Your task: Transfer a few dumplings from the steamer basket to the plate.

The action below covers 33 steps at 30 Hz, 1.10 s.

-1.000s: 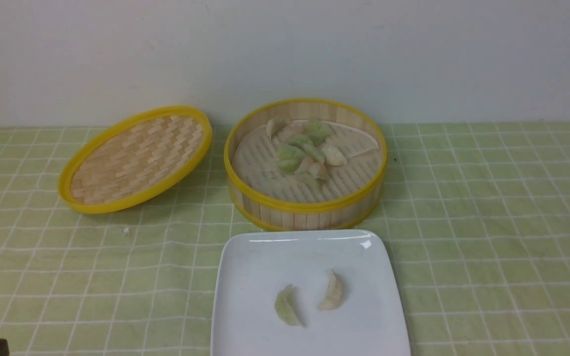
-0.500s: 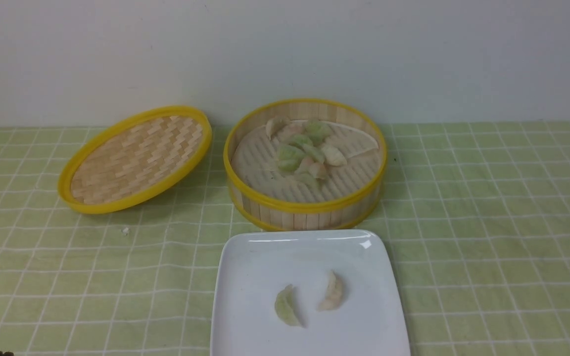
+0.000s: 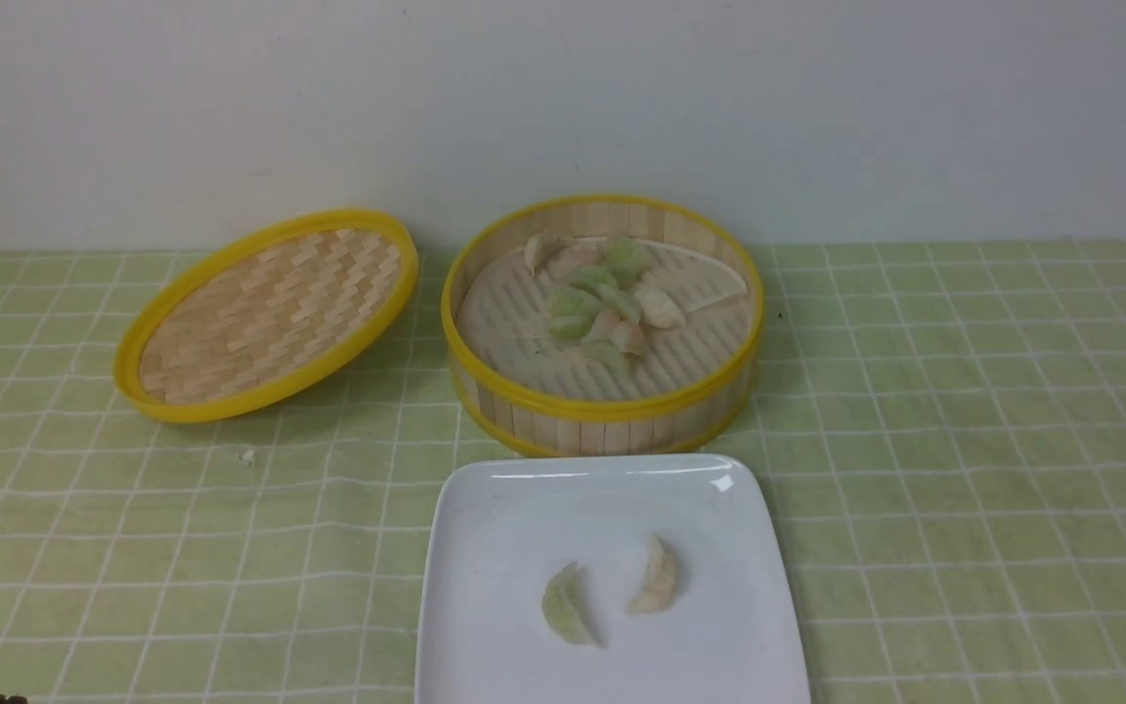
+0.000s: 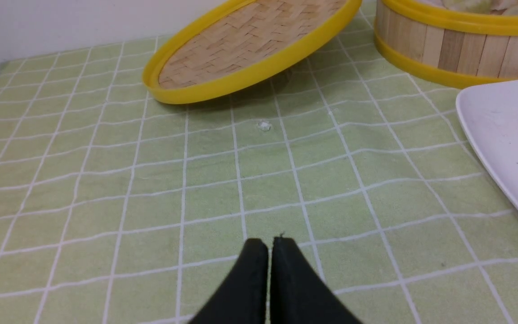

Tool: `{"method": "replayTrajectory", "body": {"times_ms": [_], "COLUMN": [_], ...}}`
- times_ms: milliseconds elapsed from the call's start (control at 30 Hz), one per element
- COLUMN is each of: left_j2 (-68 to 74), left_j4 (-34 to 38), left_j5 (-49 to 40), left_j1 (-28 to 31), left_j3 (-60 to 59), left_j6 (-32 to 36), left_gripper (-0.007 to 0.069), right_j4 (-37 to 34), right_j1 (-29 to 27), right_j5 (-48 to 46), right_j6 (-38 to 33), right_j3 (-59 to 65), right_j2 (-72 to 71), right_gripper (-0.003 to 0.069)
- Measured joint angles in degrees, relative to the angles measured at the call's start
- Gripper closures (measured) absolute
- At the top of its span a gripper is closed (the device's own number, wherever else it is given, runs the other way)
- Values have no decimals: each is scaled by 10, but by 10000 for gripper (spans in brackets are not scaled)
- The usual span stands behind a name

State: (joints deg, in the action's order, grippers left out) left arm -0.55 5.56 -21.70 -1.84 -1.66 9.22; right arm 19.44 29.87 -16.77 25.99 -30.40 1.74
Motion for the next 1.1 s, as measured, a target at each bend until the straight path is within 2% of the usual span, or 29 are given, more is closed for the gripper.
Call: {"method": "replayTrajectory", "body": {"times_ms": [200, 333, 433, 600, 767, 867, 1000, 1100], "left_j2": [0, 0, 0, 0, 0, 0, 0, 0], "left_j4": [0, 0, 0, 0, 0, 0, 0, 0], "left_j5": [0, 0, 0, 0, 0, 0, 0, 0], "left_j1": [0, 0, 0, 0, 0, 0, 0, 0], "left_j3": [0, 0, 0, 0, 0, 0, 0, 0], "left_j6": [0, 0, 0, 0, 0, 0, 0, 0], "left_gripper": [631, 631, 631, 631, 631, 631, 631, 631], "right_j4": [-17, -81, -147, -169, -170, -168, -165, -163], "right_j1": [0, 0, 0, 0, 0, -27, -140, -196], "right_j5": [0, 0, 0, -11, -44, -59, -77, -80], "right_j6": [-14, -75, -154, -202, -207, -209, -209, -209], "right_j3": [0, 0, 0, 0, 5, 31, 111, 164], "right_j2": [0, 0, 0, 0, -1, -6, -6, -6], "right_gripper": [673, 673, 673, 673, 673, 673, 673, 673]}}
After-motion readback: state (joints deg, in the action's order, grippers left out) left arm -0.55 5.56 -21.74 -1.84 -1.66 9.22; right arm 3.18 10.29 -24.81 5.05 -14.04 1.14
